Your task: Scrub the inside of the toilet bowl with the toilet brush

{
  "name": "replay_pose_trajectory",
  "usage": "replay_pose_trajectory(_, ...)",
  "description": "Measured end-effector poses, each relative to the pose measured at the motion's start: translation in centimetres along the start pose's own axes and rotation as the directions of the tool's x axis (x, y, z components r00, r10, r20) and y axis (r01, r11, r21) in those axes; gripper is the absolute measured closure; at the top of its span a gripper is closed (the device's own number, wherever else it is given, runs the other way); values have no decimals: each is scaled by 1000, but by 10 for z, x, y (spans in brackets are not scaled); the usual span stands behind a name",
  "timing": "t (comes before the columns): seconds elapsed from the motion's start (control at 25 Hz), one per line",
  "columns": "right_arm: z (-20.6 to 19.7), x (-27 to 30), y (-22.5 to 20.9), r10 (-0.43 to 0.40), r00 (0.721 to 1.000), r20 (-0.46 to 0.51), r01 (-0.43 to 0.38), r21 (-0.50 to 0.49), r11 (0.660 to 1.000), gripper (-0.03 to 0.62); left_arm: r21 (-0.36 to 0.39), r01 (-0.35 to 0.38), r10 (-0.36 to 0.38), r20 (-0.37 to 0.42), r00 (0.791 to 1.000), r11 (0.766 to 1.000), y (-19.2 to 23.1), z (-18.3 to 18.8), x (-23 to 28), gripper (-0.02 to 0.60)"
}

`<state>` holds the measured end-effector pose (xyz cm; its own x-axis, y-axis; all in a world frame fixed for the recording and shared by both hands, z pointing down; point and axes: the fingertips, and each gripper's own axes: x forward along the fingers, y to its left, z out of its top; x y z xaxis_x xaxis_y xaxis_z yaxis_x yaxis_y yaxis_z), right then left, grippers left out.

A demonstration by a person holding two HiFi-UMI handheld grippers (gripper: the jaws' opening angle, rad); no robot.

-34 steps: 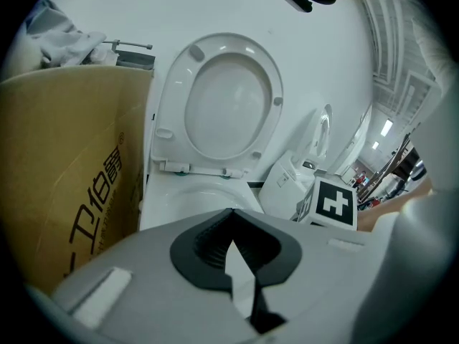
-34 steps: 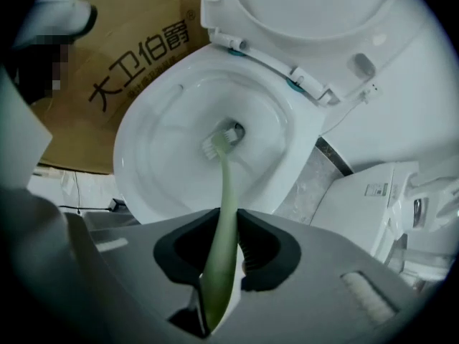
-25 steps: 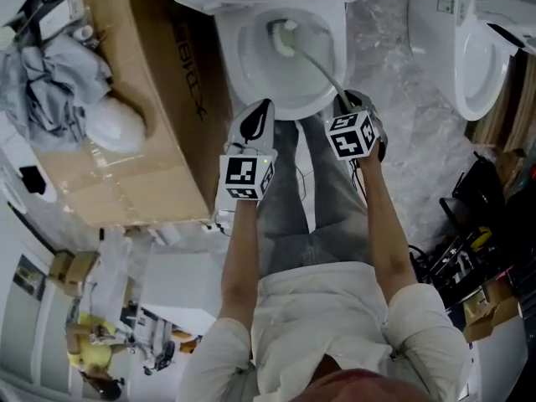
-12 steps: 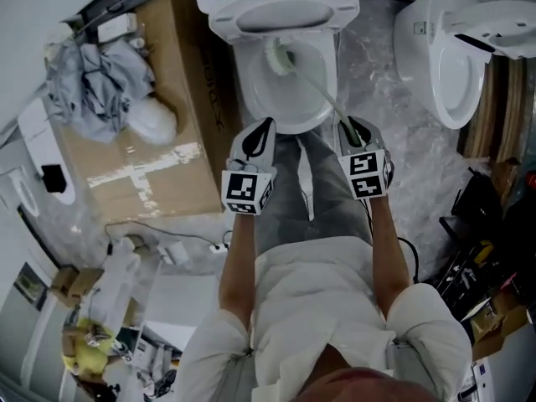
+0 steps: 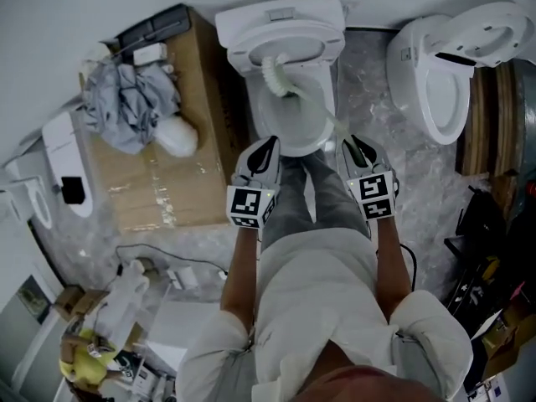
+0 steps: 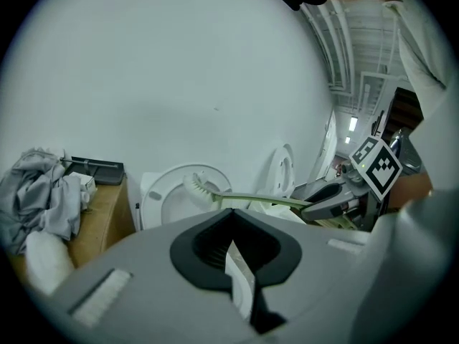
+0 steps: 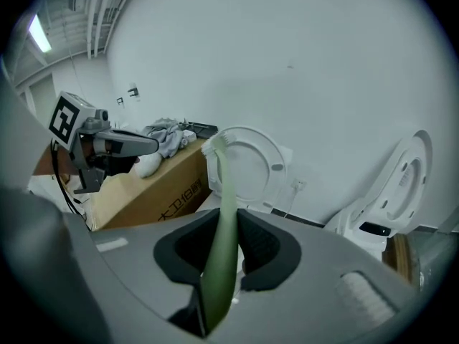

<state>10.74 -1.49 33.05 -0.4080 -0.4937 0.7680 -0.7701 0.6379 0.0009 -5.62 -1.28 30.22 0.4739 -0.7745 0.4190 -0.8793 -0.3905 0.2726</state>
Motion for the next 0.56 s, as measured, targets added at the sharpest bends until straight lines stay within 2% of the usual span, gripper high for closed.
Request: replay_pose_trajectory(0.56, 51, -30, -2, 19, 993, 113, -12, -66, 998, 520, 38, -28, 27, 37, 999, 999, -8, 34, -16, 563)
